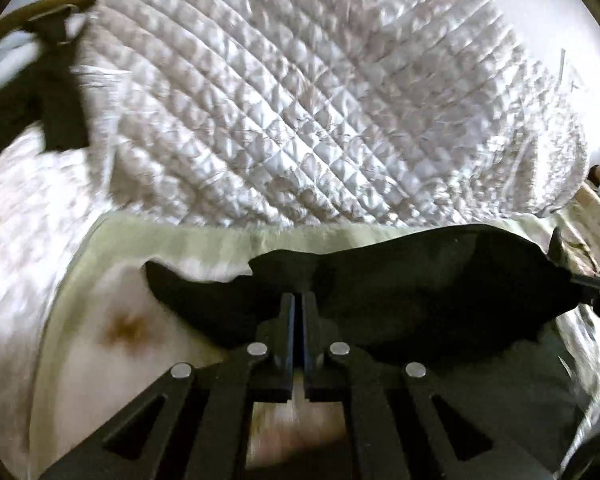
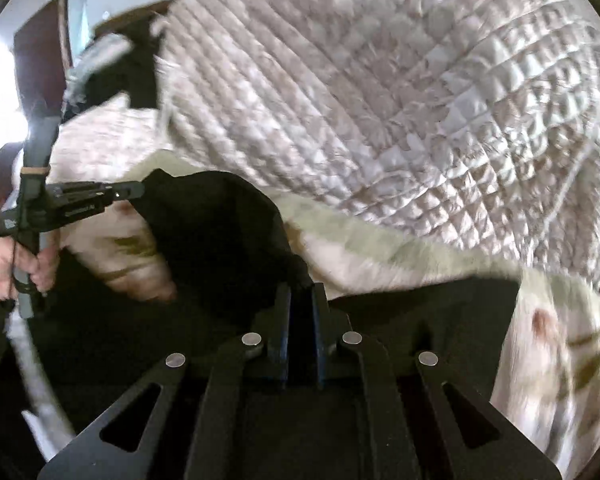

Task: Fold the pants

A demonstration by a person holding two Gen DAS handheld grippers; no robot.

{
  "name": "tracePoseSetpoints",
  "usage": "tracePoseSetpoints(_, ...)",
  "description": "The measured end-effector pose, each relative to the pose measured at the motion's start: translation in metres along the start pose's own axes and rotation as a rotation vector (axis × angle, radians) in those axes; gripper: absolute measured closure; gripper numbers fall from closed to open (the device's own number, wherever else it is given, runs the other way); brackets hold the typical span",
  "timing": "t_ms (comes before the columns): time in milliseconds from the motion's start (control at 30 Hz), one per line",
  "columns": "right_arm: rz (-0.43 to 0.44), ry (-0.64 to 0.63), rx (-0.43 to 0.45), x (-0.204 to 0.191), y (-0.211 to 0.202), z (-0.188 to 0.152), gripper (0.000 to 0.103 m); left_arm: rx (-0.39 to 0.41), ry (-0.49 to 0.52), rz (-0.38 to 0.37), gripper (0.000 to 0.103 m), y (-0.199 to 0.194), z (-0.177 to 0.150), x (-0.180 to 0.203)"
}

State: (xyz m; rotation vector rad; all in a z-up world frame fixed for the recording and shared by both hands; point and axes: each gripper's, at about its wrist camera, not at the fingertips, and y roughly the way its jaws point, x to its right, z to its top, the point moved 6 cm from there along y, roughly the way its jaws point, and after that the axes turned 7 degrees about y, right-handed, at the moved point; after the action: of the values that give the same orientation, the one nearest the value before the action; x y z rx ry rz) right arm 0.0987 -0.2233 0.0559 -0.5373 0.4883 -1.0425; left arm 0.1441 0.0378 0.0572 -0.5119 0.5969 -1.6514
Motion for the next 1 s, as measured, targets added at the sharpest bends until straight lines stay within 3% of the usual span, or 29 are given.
tracePoseSetpoints(133, 0.029, 0.101, -0.047, -0.015, -0.028, -0.063, 0.095, -0.034, -0.064, -0.018, 0.099, -0.038, -0.056, 0.002)
tracePoseSetpoints(267, 0.024, 0.242, -0.194, -0.015, -0.019, -0.140, 0.094, -0.137, -0.117, -0.026, 0.099, -0.051, -0.119, 0.006)
tracePoseSetpoints(333, 0.033, 0.295, -0.242, -0.014, -0.016, -0.163, 0.091, -0.196, -0.135, -0.033, 0.098, -0.050, -0.144, 0.007)
tracePoseSetpoints(400, 0.043, 0.336, -0.215, -0.015, -0.024, -0.168, 0.086, -0.219, -0.154, -0.035, 0.098, -0.055, -0.155, 0.006)
tracePoseSetpoints(533, 0.080, 0.405, -0.164, -0.016, -0.042, -0.164, 0.067, -0.189, -0.176, -0.023, 0.097, -0.072, -0.151, 0.002)
tracePoseSetpoints(567, 0.083, 0.417, -0.151, -0.016, -0.045, -0.164, 0.066, -0.174, -0.172, -0.019, 0.091, -0.075, -0.145, 0.001)
tracePoseSetpoints(667, 0.066, 0.483, -0.103, -0.009, -0.055, -0.166, 0.066, -0.134, -0.142, -0.017, 0.063, -0.074, -0.128, 0.004)
tracePoseSetpoints(700, 0.059, 0.522, -0.088, -0.004, -0.059, -0.168, 0.066, -0.128, -0.128, -0.006, 0.060, -0.070, -0.121, 0.006)
tracePoseSetpoints(1000, -0.029, 0.754, -0.068, 0.032, -0.068, -0.190, 0.065, -0.224, 0.015, 0.037, 0.056, 0.006, -0.098, 0.035)
